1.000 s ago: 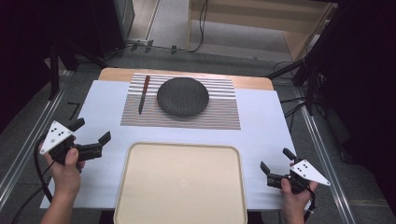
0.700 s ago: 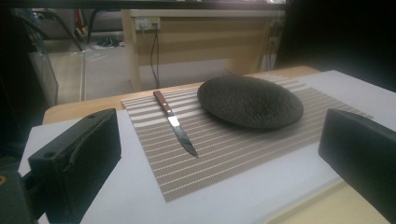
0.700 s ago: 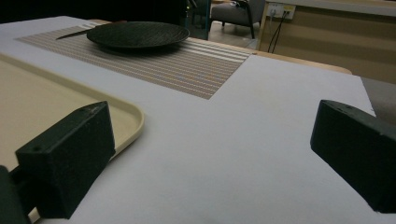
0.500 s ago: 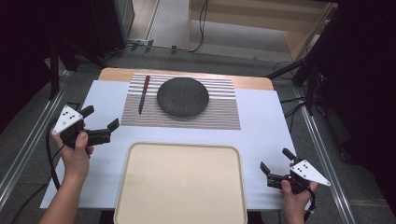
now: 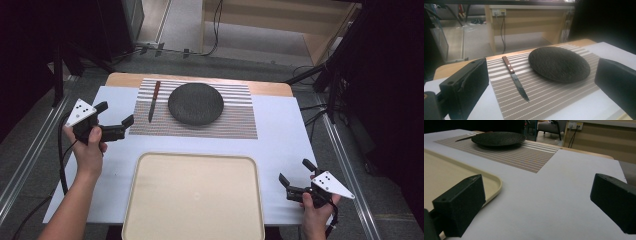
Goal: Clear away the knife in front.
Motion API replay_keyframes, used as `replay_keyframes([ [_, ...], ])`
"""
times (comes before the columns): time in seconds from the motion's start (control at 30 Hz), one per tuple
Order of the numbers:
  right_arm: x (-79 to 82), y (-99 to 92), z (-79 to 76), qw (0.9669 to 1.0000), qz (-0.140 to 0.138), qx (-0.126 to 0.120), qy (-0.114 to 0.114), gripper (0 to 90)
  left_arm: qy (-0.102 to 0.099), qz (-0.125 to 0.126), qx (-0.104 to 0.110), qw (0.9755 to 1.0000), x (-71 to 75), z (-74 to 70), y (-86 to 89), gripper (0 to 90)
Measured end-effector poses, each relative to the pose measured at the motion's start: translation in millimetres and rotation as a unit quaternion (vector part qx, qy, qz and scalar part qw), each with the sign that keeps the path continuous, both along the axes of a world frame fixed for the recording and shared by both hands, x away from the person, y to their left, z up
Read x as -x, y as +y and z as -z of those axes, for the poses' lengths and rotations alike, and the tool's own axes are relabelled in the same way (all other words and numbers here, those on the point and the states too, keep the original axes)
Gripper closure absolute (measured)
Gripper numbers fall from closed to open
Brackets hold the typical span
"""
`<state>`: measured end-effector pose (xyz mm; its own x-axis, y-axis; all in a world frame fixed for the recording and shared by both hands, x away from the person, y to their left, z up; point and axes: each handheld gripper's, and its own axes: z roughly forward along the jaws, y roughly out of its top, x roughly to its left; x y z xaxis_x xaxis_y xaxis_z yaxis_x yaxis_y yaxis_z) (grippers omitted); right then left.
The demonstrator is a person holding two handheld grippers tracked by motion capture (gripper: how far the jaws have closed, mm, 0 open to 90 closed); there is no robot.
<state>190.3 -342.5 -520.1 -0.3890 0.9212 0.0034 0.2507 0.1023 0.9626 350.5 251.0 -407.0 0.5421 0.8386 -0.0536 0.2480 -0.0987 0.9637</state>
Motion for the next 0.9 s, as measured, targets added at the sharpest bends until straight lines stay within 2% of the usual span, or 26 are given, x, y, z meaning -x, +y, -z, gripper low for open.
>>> replay_keyframes([
  [0.27, -0.1, -0.1, 0.0, 1.0000, -0.002, 0.000, 0.000, 0.0, 0.005, -0.004, -0.001, 1.0000, -15.8, -1.3, -4.3, 0.0],
  [0.5, -0.2, -0.2, 0.0, 1.0000, -0.002, -0.001, 0.001, 0.0, 0.016, -0.005, 0.008, 0.9998, -28.3, 1.1, -4.8, 0.0],
  [0.9, -0.6, 0.2, 0.2, 1.0000, -0.002, 0.000, 0.002, 0.0, 0.017, -0.003, 0.010, 0.9998, -46.6, -3.5, -13.3, 0.0],
])
